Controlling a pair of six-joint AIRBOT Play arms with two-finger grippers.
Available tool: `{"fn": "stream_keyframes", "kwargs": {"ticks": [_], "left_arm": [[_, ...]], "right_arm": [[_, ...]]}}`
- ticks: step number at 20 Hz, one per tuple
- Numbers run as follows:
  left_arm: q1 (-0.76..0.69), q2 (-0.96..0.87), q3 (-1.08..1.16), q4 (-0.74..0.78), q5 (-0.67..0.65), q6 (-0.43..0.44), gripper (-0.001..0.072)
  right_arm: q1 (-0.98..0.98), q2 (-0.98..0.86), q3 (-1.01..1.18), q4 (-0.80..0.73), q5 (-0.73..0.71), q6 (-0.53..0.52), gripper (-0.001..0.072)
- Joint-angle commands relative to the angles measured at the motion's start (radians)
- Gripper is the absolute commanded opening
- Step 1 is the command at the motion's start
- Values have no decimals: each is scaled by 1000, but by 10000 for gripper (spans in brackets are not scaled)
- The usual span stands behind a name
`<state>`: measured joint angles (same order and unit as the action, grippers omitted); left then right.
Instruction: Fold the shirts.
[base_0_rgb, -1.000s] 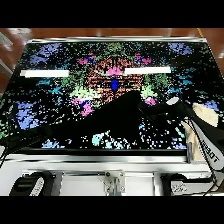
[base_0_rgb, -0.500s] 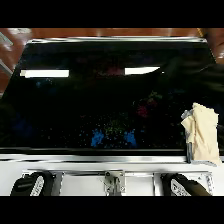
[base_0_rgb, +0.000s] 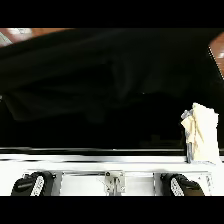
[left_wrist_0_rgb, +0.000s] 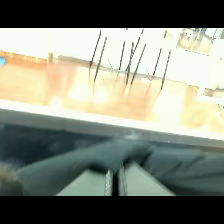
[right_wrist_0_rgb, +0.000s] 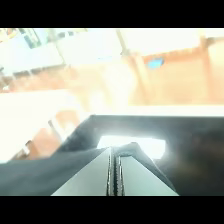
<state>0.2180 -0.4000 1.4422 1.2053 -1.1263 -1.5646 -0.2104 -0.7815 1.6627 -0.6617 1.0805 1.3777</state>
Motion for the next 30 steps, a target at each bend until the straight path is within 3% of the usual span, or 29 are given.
{"fn": "stream_keyframes", "kwargs": {"ticks": [1,5,9,12,15,18,21,23,26,29,30], "left_arm": [[2,6,0,53,-304,12,47],[2,49,-211,60,-525,11,47],[2,102,-533,64,-506,32,46],[2,43,-706,60,-293,53,46],[2,-126,-781,34,-104,53,46],[2,-333,-774,-15,78,81,46],[2,-493,-745,-74,238,98,47],[2,-566,-745,-136,317,98,47],[-19,-659,-745,-201,333,98,48],[-75,-726,-745,-215,289,98,49],[-84,-735,-745,-215,269,98,88]], "right_arm": [[-3,71,17,-56,51,57,61],[-3,80,17,-206,212,168,61],[0,-34,6,-292,373,211,60],[18,-187,-104,-300,278,186,60],[128,-406,-216,-299,141,157,60],[242,-622,-225,-280,-174,106,60],[264,-761,-225,-197,-463,198,61],[263,-810,-225,-170,-524,261,61],[272,-855,-225,-186,-447,261,62],[277,-888,-225,-193,-333,261,116],[276,-887,-225,-191,-318,261,338]]}}
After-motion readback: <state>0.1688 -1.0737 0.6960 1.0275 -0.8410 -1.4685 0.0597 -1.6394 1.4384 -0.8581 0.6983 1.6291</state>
